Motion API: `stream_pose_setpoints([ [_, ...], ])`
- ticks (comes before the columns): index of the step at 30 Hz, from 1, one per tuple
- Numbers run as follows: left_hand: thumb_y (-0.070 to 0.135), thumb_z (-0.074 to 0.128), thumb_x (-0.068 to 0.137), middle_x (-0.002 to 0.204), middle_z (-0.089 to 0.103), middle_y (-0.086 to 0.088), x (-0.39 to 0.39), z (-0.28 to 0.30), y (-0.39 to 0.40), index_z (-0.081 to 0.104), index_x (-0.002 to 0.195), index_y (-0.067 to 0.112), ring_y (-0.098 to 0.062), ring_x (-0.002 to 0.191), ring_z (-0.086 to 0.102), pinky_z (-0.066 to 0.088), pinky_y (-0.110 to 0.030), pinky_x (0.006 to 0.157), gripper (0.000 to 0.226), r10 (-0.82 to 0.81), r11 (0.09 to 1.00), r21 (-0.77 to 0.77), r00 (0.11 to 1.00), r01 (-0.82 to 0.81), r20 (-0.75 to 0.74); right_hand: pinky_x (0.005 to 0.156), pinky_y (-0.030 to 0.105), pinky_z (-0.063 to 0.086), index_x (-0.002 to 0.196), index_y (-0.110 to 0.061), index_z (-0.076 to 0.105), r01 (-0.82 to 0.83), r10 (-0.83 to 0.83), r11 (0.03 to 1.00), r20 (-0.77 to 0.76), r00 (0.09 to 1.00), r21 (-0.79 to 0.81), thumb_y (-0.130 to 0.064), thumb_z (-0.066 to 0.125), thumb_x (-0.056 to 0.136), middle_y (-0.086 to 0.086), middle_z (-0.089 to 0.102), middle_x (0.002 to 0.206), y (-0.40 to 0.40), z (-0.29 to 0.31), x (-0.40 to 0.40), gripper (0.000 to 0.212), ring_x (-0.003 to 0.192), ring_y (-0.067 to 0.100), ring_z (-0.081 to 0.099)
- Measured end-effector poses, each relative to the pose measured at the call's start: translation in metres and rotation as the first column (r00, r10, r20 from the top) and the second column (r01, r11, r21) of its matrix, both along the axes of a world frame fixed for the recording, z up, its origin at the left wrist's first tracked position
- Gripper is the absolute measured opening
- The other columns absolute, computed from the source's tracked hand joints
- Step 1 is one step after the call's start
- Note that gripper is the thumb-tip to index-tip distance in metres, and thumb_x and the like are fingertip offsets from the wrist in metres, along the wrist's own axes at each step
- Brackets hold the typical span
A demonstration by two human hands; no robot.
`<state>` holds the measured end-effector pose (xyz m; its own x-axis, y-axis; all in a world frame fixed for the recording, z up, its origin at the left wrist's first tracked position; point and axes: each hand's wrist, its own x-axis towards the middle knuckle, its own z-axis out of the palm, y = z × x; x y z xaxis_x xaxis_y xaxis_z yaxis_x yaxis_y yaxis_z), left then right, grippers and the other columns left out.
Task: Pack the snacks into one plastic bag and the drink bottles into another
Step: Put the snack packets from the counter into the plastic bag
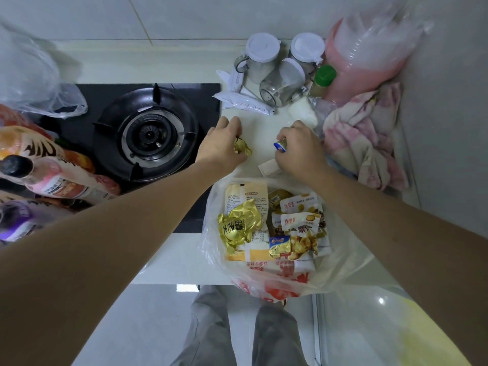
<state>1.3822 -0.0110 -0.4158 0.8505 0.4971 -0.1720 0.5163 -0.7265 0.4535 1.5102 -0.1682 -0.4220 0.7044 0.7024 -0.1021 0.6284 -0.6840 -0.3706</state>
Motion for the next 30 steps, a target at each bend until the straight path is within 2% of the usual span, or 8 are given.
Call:
stream_pose_setpoints([
  [3,0.028,0.075,0.079,0.104,0.047,0.000,-0.011,0.014,-0.011,0.048,0.109,0.020,-0.028,0.087,0.054,0.042,-0.037,0.067,0.041,0.027,1.000,0.001,0.999,-0.027,0.042,0.077,0.030,0.042,0.113,-0.012,0.074,0.012,-0.012,0.999,0.003,1.000,0.030,-0.013,0.073,0.085,0.010,0.059,0.114,-0.009,0.012,-0.010,0.027,0.098,0.029,0.060],
  [8,0.033,0.072,0.077,0.107,0.052,0.000,-0.032,0.050,-0.039,0.051,0.111,0.022,-0.026,0.088,0.058,0.054,-0.044,0.076,0.041,0.048,0.999,-0.012,0.990,-0.047,0.134,0.071,0.033,0.048,0.102,-0.013,0.076,0.012,-0.012,0.992,0.002,1.000,0.128,-0.016,0.074,0.085,0.007,0.060,0.104,-0.029,0.042,-0.035,0.018,0.089,0.025,0.061],
  [12,0.030,0.072,0.077,0.106,0.052,0.001,-0.060,0.070,-0.072,0.051,0.111,0.021,-0.026,0.089,0.057,0.054,-0.044,0.075,0.040,0.055,0.998,-0.045,0.978,-0.046,0.201,0.069,0.027,0.036,0.101,-0.011,0.073,-0.048,0.050,0.983,-0.005,0.999,0.178,-0.022,0.075,0.087,0.005,0.060,0.103,-0.055,0.069,-0.063,0.018,0.082,0.017,0.053],
  [16,0.033,0.071,0.078,0.108,0.052,0.002,-0.089,0.083,-0.111,0.051,0.114,0.023,-0.023,0.091,0.057,0.054,-0.041,0.076,0.042,0.013,0.998,-0.056,0.979,-0.002,0.201,0.069,0.027,0.035,0.101,-0.017,0.074,-0.076,0.077,0.986,0.003,0.997,0.150,-0.026,0.073,0.087,0.000,0.058,0.101,-0.085,0.080,-0.090,0.017,0.082,0.014,0.052],
  [22,0.033,0.074,0.078,0.111,0.053,0.002,-0.111,0.076,-0.145,0.053,0.117,0.022,-0.023,0.099,0.052,0.048,-0.039,0.082,0.046,-0.116,0.993,0.012,0.986,0.116,0.119,0.069,0.028,0.040,0.092,-0.014,0.072,-0.104,0.108,0.990,-0.034,0.994,0.094,-0.024,0.075,0.084,-0.001,0.055,0.094,-0.122,0.073,-0.106,0.013,0.084,0.019,0.059],
  [27,0.034,0.075,0.078,0.114,0.055,0.002,-0.109,0.064,-0.151,0.051,0.121,0.023,-0.026,0.102,0.055,0.050,-0.040,0.075,0.050,-0.192,0.980,0.053,0.981,0.192,-0.010,0.081,0.035,0.052,0.115,-0.014,0.074,-0.105,0.105,0.994,-0.054,0.993,0.020,-0.023,0.077,0.087,0.002,0.059,0.111,-0.129,0.065,-0.105,0.031,0.099,0.022,0.061],
  [30,0.034,0.070,0.083,0.117,0.058,0.002,-0.110,0.059,-0.150,0.051,0.130,0.025,-0.027,0.104,0.058,0.049,-0.037,0.076,0.052,-0.219,0.974,0.058,0.975,0.221,-0.040,0.081,0.037,0.055,0.123,-0.014,0.071,-0.112,0.113,0.994,-0.041,0.993,0.009,-0.021,0.071,0.090,0.004,0.059,0.115,-0.128,0.063,-0.108,0.034,0.104,0.025,0.060],
])
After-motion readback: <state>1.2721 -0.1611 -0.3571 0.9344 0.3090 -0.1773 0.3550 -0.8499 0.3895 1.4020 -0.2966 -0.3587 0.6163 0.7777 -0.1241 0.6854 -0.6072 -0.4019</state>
